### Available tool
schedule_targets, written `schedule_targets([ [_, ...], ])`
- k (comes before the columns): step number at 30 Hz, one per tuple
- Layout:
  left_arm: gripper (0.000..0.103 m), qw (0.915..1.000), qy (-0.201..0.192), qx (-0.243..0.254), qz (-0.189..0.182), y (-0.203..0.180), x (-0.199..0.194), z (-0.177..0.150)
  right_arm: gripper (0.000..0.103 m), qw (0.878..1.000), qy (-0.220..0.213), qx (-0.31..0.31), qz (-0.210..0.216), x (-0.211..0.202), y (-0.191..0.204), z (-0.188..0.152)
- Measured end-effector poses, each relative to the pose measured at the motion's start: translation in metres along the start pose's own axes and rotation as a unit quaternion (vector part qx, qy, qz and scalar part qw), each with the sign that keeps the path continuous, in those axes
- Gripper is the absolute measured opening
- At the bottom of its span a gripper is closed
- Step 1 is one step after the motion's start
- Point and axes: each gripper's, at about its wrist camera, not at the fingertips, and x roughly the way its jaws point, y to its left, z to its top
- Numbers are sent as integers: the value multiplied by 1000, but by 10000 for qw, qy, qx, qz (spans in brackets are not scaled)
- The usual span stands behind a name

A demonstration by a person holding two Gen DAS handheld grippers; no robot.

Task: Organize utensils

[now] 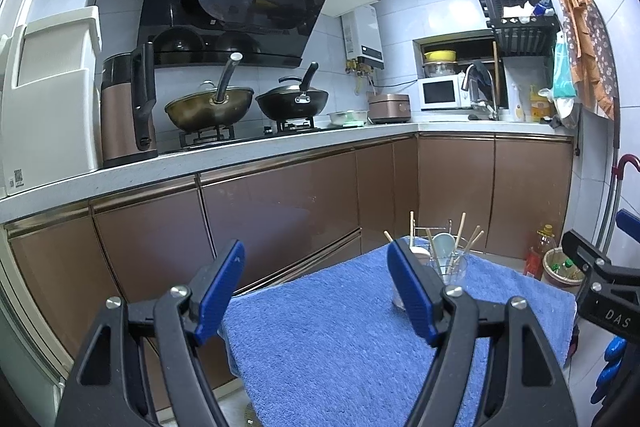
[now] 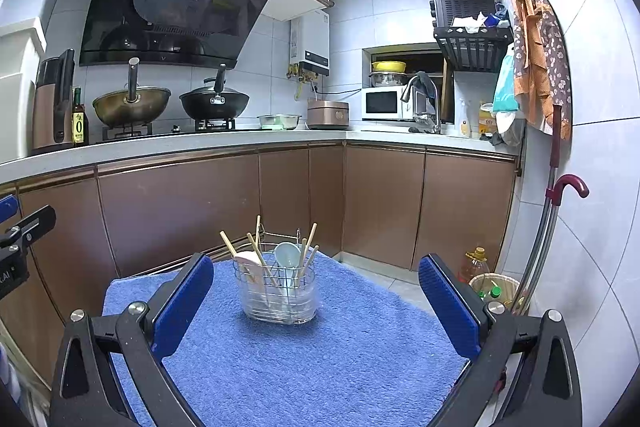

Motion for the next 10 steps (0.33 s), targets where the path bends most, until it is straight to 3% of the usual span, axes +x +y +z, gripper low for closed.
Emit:
schedule_targets([
  [10,72,9999,12,-168,-25,6,1,0,103,10000,3,-22,-20,-1,0,1],
])
